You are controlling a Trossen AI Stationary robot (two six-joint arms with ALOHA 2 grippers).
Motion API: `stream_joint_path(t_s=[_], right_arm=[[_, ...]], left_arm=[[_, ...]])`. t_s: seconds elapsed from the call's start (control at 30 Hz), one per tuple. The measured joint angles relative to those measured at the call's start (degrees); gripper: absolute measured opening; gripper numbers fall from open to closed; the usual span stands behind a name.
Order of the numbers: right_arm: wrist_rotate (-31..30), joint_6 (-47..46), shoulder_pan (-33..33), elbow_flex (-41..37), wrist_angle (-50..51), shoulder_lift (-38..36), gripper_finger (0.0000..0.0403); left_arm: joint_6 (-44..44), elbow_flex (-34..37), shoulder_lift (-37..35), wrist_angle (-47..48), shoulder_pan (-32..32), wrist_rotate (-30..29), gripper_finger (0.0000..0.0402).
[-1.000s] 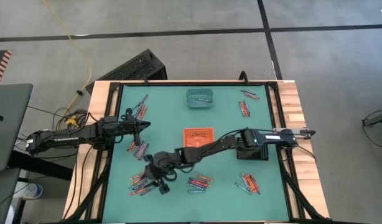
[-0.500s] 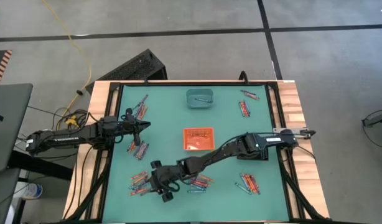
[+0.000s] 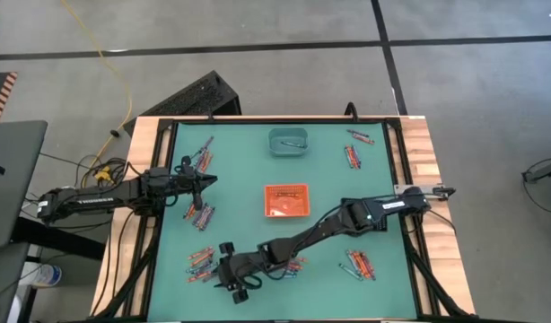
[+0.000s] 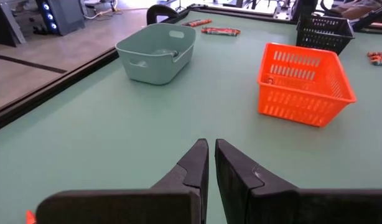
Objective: Sort crayons
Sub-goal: Put the violet crayon into the black bin
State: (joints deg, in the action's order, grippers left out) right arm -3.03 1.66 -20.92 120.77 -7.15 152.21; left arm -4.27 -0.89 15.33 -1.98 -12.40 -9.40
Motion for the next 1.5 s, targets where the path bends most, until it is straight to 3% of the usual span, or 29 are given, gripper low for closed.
stream_joint_path(t_s=[0.27,0.87,1.5], right_arm=[[-1.7,0.1,-0.3,0.1,-1.2,-0.2,0.0166],[-1.7,-1.7,1.3,0.0,6.9,0.0,0.0129],[-1.9,-1.7,1.3,0.1,11.4,-0.3,0.0017]], left_arm=[[0.0,0.0,0.1,0.0,0.0,0.0,0.0017],[0.0,0.0,0.1,0.1,0.0,0.0,0.0017],[0.0,0.0,0.1,0.1,0.0,0.0,0.0017]])
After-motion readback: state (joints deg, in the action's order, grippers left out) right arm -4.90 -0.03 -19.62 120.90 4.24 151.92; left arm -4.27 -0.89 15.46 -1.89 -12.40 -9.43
